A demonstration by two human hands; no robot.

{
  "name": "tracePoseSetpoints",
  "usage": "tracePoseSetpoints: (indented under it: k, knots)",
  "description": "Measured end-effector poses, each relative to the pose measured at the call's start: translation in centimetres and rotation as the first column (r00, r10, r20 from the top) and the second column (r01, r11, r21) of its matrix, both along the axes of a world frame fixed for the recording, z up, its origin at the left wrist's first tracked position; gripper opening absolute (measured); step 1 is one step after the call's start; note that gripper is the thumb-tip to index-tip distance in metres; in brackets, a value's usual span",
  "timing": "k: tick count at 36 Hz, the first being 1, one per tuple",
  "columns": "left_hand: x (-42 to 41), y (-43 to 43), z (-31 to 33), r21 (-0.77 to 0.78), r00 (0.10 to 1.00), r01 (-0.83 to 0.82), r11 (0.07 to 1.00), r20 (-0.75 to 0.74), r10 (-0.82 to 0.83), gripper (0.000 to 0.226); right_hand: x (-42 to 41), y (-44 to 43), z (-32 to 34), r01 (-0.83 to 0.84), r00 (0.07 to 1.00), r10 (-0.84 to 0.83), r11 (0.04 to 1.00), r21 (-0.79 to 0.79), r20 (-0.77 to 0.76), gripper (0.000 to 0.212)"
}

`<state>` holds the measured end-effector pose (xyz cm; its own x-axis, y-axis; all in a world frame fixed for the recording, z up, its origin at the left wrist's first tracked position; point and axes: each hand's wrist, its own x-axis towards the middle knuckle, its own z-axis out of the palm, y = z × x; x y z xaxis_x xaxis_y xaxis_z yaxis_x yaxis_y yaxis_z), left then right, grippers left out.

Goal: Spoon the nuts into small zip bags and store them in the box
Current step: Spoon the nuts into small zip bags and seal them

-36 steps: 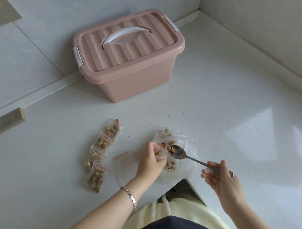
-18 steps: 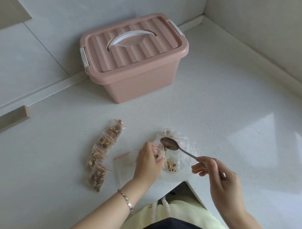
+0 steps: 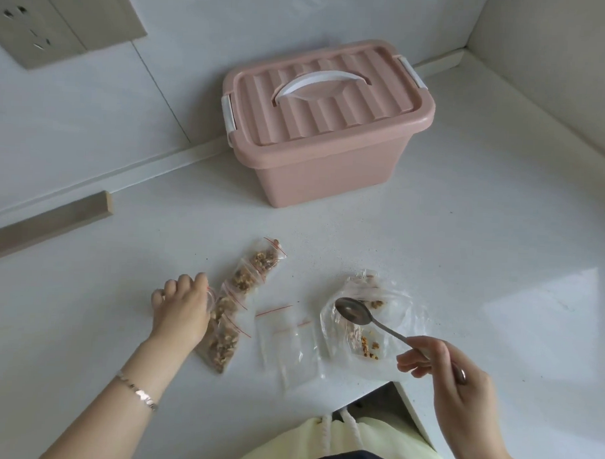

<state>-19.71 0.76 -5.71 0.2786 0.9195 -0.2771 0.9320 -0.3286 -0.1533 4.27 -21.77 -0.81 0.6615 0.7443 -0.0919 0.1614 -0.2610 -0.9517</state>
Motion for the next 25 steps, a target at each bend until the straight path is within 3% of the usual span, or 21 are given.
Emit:
tracePoseSetpoints:
  k: [4, 8, 11, 13, 15, 20, 25]
  knots:
    - [0.1, 0.2, -1.2, -0.079, 0.998, 0.052, 0.996, -0.031, -0.054, 0.033, -0.2, 0.6, 0.0, -0.024, 1.0, 0.024, 1.0, 0.006, 0.004, 0.033]
    - [1.0, -0.9, -0.9, -0.103, 0.997, 0.072, 0.992, 0.033, -0.069, 0.062, -0.1, 0.9, 0.2, -0.018, 1.0, 0.018, 1.0, 0.007, -0.004, 0.035]
    - [1.9, -2.4, -0.8, 0.027, 0.955, 0.15, 0.988, 0.255, -0.152, 0.07, -0.1, 0.9, 0.2, -0.014, 1.0, 0.014, 1.0, 0.001, -0.002, 0.035]
    - [2.8, -3.4, -1.3, 0.141, 0.903, 0.25, 0.958, 0.323, -0.283, 0.069, -0.1, 0.8, 0.2, -0.011, 1.0, 0.011, 1.0, -0.007, -0.003, 0.035]
    - [4.0, -4.3, -1.7, 0.154, 0.853, 0.335, 0.93, 0.369, -0.368, 0.06, -0.1, 0.7, 0.1, -0.013, 1.0, 0.013, 1.0, -0.016, -0.004, 0.037]
    - [6.7, -5.2, -3.1, -0.045, 0.871, 0.384, 0.922, 0.35, -0.345, 0.034, 0.3, 0.2, -0.1, 0.013, 1.0, -0.014, 0.999, -0.046, -0.013, 0.046]
    - [8.7, -4.3, -3.8, -0.167, 0.944, 0.312, 0.935, 0.164, -0.285, 0.027, 0.6, -0.3, 0.0, 0.049, 0.998, -0.047, 0.997, -0.059, 0.035, 0.045]
